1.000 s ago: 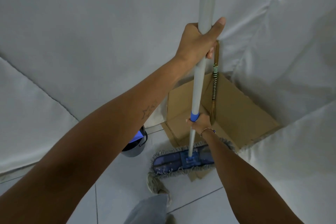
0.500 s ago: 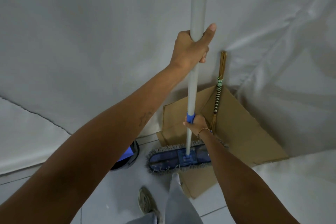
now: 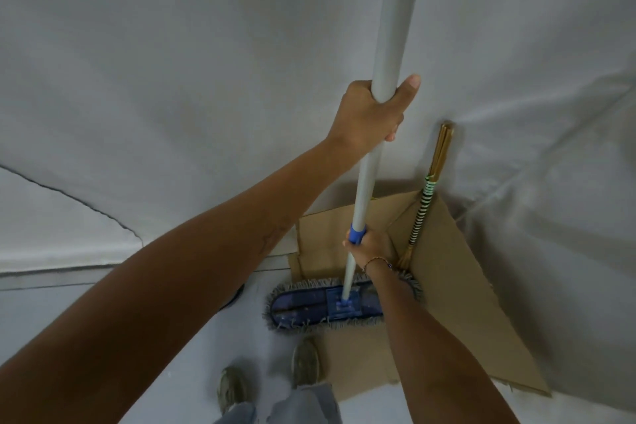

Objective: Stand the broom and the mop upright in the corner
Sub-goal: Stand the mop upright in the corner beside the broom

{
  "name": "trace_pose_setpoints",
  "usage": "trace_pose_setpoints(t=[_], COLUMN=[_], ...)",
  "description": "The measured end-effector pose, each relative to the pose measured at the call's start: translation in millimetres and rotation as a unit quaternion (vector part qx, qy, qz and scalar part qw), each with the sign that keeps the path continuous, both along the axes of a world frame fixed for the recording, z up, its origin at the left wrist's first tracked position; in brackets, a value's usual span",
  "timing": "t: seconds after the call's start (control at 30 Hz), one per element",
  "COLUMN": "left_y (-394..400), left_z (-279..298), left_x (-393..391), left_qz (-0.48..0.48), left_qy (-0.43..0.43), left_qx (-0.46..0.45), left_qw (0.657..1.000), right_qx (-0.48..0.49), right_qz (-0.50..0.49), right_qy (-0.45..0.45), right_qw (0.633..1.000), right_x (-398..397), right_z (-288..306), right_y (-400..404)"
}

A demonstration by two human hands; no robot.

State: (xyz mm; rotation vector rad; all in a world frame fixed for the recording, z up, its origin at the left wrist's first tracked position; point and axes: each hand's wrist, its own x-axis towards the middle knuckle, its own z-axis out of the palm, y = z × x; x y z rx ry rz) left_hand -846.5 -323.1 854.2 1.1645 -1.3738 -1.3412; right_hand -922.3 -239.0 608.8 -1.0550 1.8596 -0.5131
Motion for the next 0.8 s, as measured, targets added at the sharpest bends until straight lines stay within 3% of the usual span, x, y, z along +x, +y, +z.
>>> trace_pose_setpoints(t=[0.37, 0.63, 0.8], left_y=[-60.1, -86.3, -86.5], left_z=[-47.6, -55.9, -56.1], left_x=[-27.8, -20.4, -14.6], left_qz=[0.013, 0.032, -0.021], left_qy=[-0.073, -0.065, -0.129], left_qx=[0.024, 0.048, 0.029], left_qw=[0.997, 0.996, 0.991], right_qx=[0.01, 0.007, 0.024], right_qz=[0.008, 0.008, 0.003], right_qy=[-0.022, -0.02, -0.022], right_qw=[1.0, 1.0, 0.999], right_x=[-24.4, -17.3, -19.4], right_z=[-46.4, -53.5, -46.6], right_y=[-38.9, -56.3, -60.7])
